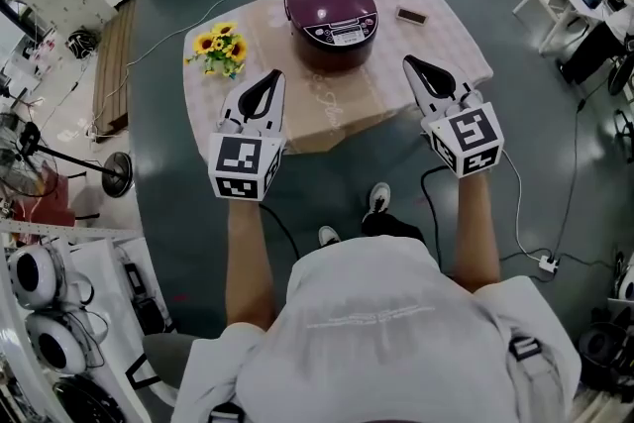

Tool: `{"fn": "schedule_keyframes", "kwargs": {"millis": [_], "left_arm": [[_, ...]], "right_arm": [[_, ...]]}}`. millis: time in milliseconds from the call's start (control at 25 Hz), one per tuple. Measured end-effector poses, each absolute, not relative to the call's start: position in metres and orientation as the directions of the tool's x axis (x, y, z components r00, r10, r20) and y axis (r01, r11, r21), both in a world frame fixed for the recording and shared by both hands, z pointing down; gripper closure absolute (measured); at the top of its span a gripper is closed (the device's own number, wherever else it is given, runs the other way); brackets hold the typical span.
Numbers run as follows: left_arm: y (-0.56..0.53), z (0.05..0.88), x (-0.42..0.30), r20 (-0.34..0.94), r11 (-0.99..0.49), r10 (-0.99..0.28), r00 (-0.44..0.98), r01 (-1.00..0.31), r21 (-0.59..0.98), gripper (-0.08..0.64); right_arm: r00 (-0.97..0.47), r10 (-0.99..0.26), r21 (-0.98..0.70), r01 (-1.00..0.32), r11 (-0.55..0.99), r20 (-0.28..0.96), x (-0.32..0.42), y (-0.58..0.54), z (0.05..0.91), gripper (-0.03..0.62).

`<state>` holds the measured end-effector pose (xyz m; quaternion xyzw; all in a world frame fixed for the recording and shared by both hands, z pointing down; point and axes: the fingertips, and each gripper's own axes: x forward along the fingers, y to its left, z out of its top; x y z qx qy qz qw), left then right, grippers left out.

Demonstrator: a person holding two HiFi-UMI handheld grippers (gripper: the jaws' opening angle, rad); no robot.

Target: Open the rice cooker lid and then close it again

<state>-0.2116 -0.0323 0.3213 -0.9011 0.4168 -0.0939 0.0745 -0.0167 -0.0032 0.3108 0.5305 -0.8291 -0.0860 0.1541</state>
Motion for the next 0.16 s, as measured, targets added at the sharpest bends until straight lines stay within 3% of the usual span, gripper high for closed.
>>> {"fn": "schedule_keyframes", "kwargs": {"millis": [160], "left_arm": [[-0.0360, 0.3244, -0.2110, 0.107, -0.644, -0.763, 0.637, -0.736, -0.208, 0.541]], "right_arm": [[-0.394, -0.904, 0.306, -0.851, 0.428, 0.167, -0.0188, -0.0062, 0.3138, 0.566]]}}
